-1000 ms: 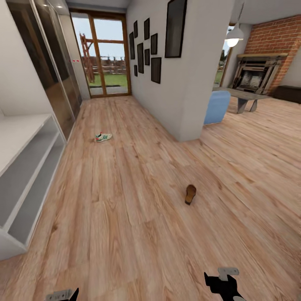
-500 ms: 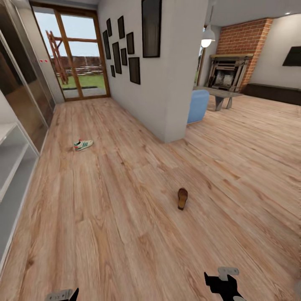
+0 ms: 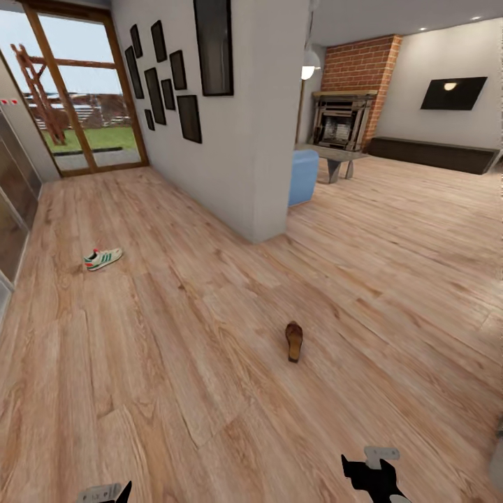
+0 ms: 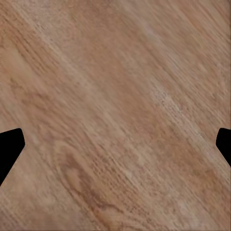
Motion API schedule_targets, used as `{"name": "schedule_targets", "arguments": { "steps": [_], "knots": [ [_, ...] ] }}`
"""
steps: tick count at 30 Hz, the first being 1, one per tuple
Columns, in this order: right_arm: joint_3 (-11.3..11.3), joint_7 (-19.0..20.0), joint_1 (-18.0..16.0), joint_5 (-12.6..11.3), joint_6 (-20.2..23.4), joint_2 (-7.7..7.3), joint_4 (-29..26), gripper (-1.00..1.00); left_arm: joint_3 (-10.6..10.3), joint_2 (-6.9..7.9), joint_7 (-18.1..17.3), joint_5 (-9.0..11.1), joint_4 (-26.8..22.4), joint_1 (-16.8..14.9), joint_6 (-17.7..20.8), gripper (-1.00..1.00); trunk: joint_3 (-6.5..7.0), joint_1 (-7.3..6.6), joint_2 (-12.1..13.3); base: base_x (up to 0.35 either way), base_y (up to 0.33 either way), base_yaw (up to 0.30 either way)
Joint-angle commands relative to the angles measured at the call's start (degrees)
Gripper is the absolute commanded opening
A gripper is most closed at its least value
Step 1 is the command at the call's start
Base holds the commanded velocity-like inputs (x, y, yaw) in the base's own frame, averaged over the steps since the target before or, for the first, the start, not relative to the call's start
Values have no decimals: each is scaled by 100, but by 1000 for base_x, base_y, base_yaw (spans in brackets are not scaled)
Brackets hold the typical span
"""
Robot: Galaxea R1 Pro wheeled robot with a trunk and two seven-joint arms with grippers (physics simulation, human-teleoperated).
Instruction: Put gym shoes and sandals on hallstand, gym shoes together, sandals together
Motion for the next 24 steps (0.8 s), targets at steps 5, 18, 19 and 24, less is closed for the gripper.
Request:
{"name": "schedule_targets", "arguments": {
  "steps": [5, 18, 19, 24],
  "knots": [
    [5, 13, -4, -18, -21, -1, 7, 100, 11, 0, -55, 58, 7, -2, 0, 100, -5, 2, -2, 282, 211, -59],
    [13, 25, -4, -6, -22, -5, 7, 100, 11, 0, -55, 58, 7, -1, 0, 100, -5, 2, -2, 279, 192, -5],
    [12, 21, -4, -7, -22, -4, 7, 100, 11, 0, -55, 56, 7, -1, 0, 100, -5, 2, -2, 269, 148, 0],
    [9, 3, -4, -24, -22, 27, 7, 100, 11, 0, -55, 58, 7, -1, 0, 100, -4, 2, -2, 267, 140, -2]
  ]
}}
